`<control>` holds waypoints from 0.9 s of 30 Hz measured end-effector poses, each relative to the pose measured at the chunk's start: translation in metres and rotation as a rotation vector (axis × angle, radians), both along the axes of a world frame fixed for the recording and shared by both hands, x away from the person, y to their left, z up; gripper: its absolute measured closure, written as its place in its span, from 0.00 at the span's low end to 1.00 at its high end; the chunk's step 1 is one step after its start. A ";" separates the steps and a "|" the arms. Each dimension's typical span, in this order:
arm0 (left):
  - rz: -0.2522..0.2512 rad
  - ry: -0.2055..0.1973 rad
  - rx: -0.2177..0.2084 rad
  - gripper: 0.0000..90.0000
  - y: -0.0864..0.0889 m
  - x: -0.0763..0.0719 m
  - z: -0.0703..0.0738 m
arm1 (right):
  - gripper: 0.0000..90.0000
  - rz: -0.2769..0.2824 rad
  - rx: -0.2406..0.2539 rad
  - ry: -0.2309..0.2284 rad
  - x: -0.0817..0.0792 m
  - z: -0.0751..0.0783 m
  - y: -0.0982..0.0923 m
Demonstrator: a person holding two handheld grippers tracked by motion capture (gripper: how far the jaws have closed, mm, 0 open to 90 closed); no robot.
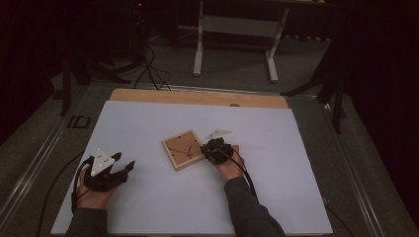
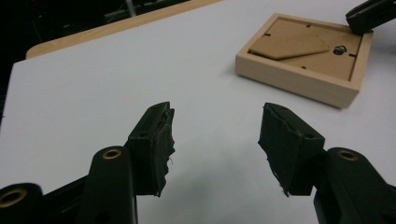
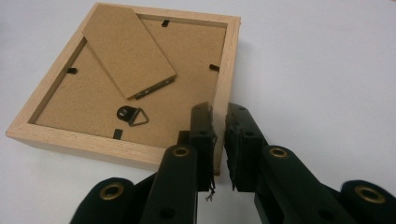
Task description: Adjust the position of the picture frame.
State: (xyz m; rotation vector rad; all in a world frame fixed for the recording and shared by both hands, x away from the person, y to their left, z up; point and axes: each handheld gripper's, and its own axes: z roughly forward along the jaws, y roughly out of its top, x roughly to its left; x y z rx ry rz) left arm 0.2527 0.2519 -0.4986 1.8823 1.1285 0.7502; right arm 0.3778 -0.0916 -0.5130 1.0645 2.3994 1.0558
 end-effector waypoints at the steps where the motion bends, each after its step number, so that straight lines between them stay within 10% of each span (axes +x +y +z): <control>1: -0.008 0.002 0.006 0.49 -0.002 0.001 0.000 | 0.91 0.012 -0.003 -0.002 -0.002 0.000 0.000; 15: -0.037 0.026 -0.042 0.55 -0.009 0.012 -0.006 | 0.91 0.170 -0.015 -0.024 -0.021 -0.001 0.015; 27: -0.065 0.046 -0.065 0.86 -0.007 0.022 -0.017 | 0.84 0.208 -0.019 -0.079 -0.034 0.006 0.023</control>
